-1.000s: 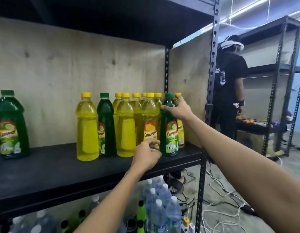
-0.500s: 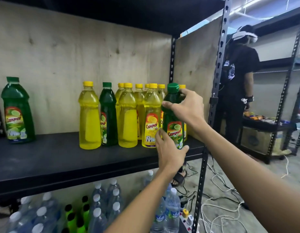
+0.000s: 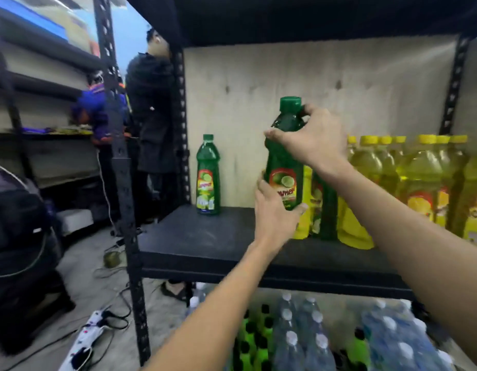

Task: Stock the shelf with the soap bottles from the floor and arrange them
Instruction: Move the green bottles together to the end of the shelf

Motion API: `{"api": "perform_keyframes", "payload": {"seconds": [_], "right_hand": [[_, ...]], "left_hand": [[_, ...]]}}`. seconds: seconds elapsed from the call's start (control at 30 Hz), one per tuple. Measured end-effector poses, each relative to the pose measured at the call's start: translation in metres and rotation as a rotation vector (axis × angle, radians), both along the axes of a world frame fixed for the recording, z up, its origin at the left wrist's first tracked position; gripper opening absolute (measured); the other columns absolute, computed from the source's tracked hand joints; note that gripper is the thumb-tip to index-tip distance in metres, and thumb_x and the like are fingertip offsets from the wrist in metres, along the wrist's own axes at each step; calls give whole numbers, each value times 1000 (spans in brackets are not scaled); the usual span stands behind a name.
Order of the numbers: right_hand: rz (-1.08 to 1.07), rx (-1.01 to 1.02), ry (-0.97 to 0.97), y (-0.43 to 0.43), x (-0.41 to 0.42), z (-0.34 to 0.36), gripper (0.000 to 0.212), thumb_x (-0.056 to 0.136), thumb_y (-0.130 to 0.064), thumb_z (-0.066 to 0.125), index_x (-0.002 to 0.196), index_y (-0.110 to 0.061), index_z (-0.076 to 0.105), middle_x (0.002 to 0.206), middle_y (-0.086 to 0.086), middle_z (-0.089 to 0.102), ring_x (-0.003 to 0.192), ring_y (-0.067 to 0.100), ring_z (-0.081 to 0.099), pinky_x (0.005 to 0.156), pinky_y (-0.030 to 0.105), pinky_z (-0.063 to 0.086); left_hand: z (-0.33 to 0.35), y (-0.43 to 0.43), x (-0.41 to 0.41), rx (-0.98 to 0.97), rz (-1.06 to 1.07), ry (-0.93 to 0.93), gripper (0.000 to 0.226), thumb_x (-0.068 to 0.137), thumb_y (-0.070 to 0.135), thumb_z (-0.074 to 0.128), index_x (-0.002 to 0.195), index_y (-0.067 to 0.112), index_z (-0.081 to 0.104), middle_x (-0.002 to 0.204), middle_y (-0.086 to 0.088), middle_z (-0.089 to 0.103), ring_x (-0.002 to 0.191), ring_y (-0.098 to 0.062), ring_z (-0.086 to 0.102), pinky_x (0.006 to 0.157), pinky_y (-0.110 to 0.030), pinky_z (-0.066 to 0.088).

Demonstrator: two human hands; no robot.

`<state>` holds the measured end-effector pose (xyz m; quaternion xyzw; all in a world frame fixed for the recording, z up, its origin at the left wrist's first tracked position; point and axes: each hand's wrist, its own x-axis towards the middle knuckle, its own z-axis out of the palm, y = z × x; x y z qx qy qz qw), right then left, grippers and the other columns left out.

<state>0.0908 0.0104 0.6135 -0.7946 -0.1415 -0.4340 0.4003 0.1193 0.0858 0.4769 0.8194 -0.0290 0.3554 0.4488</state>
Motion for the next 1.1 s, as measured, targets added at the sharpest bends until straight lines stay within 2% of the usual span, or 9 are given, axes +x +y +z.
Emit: {"api": "perform_keyframes", "payload": {"seconds": [0.07,0.3,0.43,0.57,0.7,0.87,0.97,1.03,1.1], "right_hand": [[100,15,39,51,26,5,56,60,-60,78,104,-25,71,101,0,75,95,19,70,77,29,54],[172,-56,273,178,104,-1,67,54,-66,80,102,-21,68,106,3,71,98,25,68,66,26,41],[179,-71,345,213,131,-8,55,58,-61,83,85,-20,57,85,-1,60,95,23,69,59,26,39],[192,-75,376,230,145,-14,56,60,-58,84,93,-19,63,98,1,67,96,23,68,62,26,43],[174,-78,332,238,144,-20,56,59,-60,83,70,-19,46,86,0,60,89,23,67,50,24,35],[130,-100,321,238,142,-28,63,65,-64,79,102,-16,63,109,6,67,101,27,65,69,30,44],[153,-141,367,234,131,-29,71,68,-65,77,114,-13,60,119,8,64,107,29,63,73,31,46],[223,-177,421,218,121,-25,75,68,-68,75,117,-12,60,120,7,65,108,28,63,79,33,51],[264,-150,382,182,109,-15,74,66,-67,76,119,-16,62,120,3,66,109,25,63,82,32,51]], "left_hand": [[5,58,17,25,61,15,118,73,41,84,152,0,8,154,-17,28,143,-28,29,117,-30,22],[-4,192,72,22,118,149,115,66,33,91,146,4,13,136,-12,41,124,-28,48,107,-44,44],[-13,231,98,-22,18,226,104,64,27,93,136,14,19,132,-11,48,119,-27,55,101,-46,50],[-21,251,108,-54,-8,248,104,62,26,94,135,15,20,131,-10,51,116,-26,58,98,-46,53],[-24,255,106,-67,-23,241,105,62,26,94,135,16,20,133,-10,49,118,-24,57,99,-45,52],[-28,249,93,-36,35,232,110,63,26,93,141,7,18,136,-12,45,124,-26,52,103,-45,48],[-25,243,83,-53,40,309,127,68,27,91,153,10,-1,150,-17,34,136,-31,41,113,-47,38],[-23,230,70,20,221,435,139,68,33,89,153,8,-18,157,-23,15,144,-39,23,120,-46,22],[-21,209,52,85,418,322,134,69,30,86,155,9,-15,154,-22,13,142,-43,16,117,-44,19]]}}
